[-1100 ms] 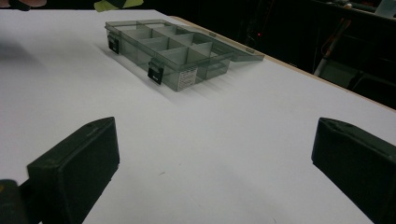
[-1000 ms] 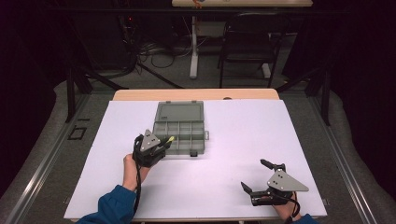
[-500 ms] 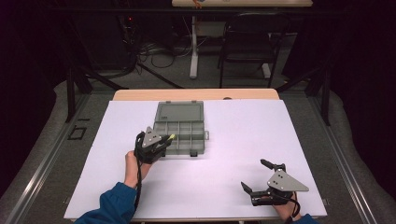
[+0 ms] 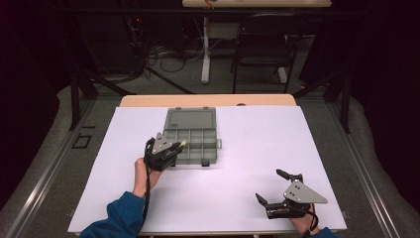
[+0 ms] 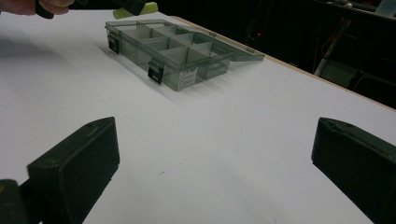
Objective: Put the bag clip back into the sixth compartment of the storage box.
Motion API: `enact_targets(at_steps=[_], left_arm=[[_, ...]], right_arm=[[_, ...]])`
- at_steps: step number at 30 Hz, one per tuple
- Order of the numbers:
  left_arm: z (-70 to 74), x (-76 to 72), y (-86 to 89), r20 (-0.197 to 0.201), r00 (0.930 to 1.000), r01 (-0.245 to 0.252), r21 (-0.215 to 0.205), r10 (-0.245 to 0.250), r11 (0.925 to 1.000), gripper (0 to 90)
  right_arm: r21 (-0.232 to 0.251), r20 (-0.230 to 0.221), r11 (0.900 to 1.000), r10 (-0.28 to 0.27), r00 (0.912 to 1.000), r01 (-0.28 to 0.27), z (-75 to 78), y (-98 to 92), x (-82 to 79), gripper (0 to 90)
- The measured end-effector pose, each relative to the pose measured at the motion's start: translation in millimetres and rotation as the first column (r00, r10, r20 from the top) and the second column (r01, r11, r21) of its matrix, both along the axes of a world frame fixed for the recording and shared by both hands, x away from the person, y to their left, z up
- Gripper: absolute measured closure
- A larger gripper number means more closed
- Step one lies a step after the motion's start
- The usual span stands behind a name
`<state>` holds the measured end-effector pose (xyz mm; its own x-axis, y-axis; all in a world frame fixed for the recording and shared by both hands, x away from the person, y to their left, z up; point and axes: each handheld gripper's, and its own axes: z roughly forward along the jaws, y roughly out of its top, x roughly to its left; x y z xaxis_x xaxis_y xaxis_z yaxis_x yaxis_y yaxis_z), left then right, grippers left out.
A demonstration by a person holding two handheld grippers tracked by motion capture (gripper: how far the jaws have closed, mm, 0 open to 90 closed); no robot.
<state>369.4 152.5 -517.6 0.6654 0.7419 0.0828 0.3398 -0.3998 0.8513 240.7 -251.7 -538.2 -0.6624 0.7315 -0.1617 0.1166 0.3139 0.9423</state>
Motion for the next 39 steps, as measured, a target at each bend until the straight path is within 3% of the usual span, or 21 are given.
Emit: enact_targets(at_steps=[23, 29, 30, 34, 39], left_arm=[[-12.8, 14.5, -4.3, -0.034, 0.9989, -0.033, 0.031, 0.034, 0.999, 79.4], [-9.9, 13.3, -3.5, -0.015, 0.9978, -0.064, 0.031, 0.064, 0.9975, 41.4], [-8.6, 11.9, -3.8, -0.008, 0.9972, -0.074, 0.029, 0.074, 0.9969, 41.4], [-2.5, 6.0, -3.6, 0.009, 0.9977, -0.067, 0.023, 0.067, 0.9975, 18.0], [4.2, -2.5, -2.6, 0.022, 0.9991, -0.037, 0.006, 0.037, 0.9993, 12.0]], right_arm=[[-0.002, -0.003, 1.0, 0.002, 1.0, -0.002, -0.2, -0.2, 0.4, 0.5], [-0.004, -0.002, 1.0, 0.001, 1.0, -0.001, 0.4, -0.5, -0.4, 0.5], [-0.004, -0.002, 1.0, 0.001, 1.0, -0.001, 0.5, -0.5, -0.6, 0.5], [-0.005, 0.003, 1.0, 0.002, 1.0, -0.002, 0.4, -0.2, -0.6, 0.5], [-0.004, 0.0, 1.0, 0.003, 1.0, -0.003, 0.5, -0.7, -1.0, 0.5]])
